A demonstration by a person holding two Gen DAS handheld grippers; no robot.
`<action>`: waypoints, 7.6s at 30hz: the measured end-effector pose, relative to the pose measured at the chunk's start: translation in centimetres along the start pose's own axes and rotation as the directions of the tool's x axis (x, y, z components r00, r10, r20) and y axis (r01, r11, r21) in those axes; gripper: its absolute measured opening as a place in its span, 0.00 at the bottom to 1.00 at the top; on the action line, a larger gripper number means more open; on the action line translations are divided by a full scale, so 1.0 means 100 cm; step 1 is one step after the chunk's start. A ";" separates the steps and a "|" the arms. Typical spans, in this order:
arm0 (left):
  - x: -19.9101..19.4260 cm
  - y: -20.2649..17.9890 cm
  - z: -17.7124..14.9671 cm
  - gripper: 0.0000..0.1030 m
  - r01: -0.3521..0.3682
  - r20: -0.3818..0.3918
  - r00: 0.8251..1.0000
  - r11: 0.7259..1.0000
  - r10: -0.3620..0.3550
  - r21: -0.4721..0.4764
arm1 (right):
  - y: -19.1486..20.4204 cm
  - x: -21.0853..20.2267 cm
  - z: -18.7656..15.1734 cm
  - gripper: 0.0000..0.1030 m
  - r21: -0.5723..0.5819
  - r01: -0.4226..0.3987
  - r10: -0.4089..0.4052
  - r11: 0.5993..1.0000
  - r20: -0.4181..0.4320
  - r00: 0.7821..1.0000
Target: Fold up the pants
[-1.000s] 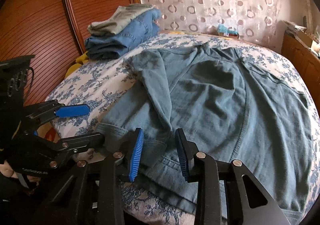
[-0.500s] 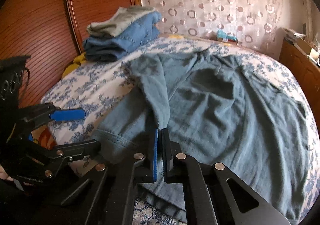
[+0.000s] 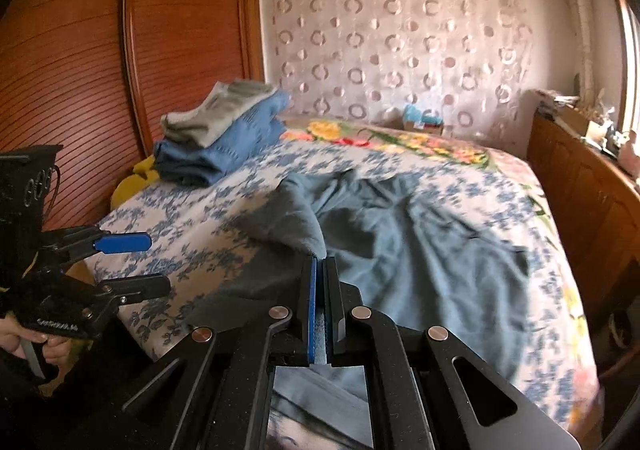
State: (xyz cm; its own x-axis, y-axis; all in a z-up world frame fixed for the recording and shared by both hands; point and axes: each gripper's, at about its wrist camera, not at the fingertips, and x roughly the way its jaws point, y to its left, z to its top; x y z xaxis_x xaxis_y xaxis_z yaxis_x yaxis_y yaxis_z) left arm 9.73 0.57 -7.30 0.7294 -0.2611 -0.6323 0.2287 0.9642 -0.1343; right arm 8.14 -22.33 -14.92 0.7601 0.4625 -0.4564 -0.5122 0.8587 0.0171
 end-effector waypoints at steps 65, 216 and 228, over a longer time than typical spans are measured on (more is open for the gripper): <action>0.048 -0.063 0.000 0.74 0.038 -0.052 0.998 0.997 -0.034 0.062 | -0.064 -0.076 -0.052 0.17 0.230 0.172 -0.145 0.958 -0.131 0.981; 0.038 -0.064 -0.008 0.74 0.028 -0.008 1.000 0.996 -0.027 0.084 | -0.022 -0.068 -0.044 0.13 0.173 0.107 -0.084 0.979 -0.133 0.988; 0.040 -0.069 -0.010 0.74 0.032 -0.019 0.999 0.995 -0.031 0.091 | -0.017 -0.064 -0.053 0.28 0.169 0.148 -0.115 0.974 -0.195 0.974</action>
State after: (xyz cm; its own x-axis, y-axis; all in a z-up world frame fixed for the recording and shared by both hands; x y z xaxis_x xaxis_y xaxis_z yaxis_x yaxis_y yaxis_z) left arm 10.46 -7.05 -9.68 0.7096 -0.2895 -0.6424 0.3096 0.9471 -0.0849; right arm 2.01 -27.91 -16.73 0.7209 0.3090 -0.6204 -0.3185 0.9427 0.0994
